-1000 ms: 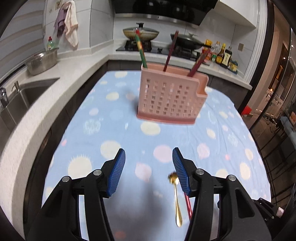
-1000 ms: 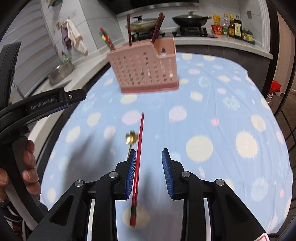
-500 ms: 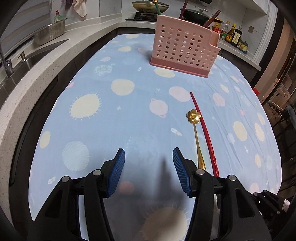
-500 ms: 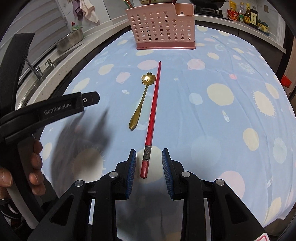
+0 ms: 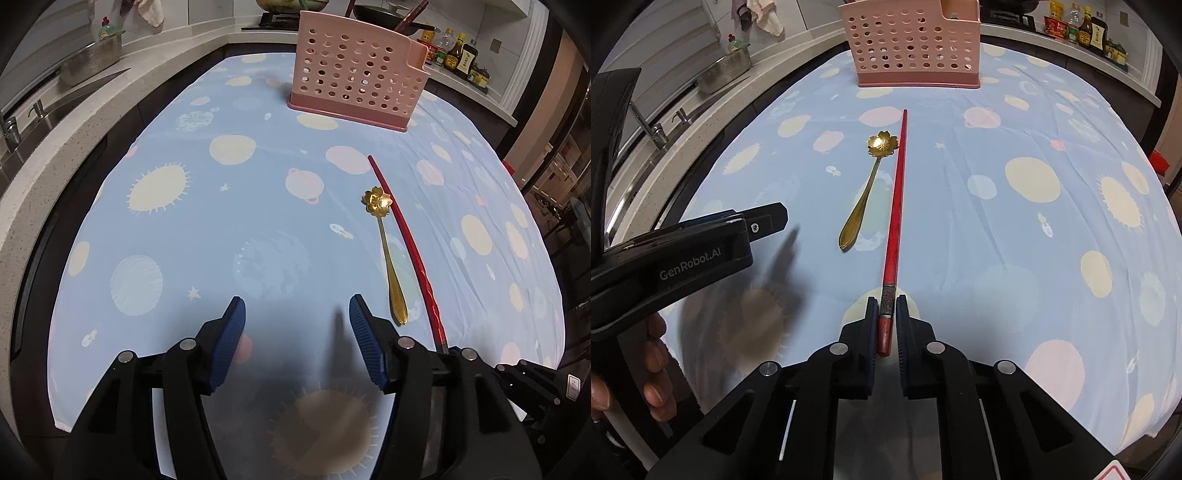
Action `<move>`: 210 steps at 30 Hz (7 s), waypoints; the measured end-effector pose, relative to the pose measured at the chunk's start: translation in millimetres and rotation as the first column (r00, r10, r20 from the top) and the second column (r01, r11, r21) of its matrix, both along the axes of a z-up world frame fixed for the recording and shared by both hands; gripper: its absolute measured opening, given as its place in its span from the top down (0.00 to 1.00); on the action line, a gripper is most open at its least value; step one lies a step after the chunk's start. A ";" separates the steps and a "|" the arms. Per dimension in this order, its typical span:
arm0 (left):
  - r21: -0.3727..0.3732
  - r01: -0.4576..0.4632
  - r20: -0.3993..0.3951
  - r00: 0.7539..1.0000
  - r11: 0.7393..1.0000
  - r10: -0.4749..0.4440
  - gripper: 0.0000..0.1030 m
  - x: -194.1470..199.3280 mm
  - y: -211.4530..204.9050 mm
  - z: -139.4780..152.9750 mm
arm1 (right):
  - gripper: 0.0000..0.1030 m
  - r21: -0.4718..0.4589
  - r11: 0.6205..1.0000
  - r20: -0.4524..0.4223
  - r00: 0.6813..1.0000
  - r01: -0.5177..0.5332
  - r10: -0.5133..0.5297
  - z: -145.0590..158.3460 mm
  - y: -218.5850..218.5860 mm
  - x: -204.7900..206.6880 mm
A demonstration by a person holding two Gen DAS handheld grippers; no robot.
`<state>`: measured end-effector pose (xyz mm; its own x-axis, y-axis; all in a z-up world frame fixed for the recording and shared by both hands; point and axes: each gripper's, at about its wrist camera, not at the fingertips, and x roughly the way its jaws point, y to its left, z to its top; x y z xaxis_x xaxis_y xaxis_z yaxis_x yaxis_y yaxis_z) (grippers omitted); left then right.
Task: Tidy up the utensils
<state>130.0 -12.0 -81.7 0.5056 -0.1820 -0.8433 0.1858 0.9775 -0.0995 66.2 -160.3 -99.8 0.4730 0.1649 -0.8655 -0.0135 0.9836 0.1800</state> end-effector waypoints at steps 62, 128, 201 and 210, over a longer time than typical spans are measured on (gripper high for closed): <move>-0.120 0.114 0.031 0.993 0.986 -0.111 0.99 -9.3 -24.2 28.5 | 0.93 0.042 0.986 0.107 0.981 0.158 -0.162 29.1 -45.1 -9.5; -0.095 0.105 0.460 0.887 0.990 -0.050 0.99 211.7 -45.8 238.6 | 0.93 0.269 0.946 0.655 0.686 0.179 -0.316 288.7 -119.6 219.6; -0.023 0.045 0.339 0.940 0.999 -0.035 0.34 135.2 -43.0 165.1 | 0.46 0.016 0.976 0.408 0.890 0.216 -0.204 179.0 -76.9 137.3; -0.011 0.021 0.325 0.945 1.000 -0.016 0.16 113.3 -36.7 154.0 | 0.33 0.003 0.972 0.390 0.895 0.234 -0.217 170.6 -75.1 116.4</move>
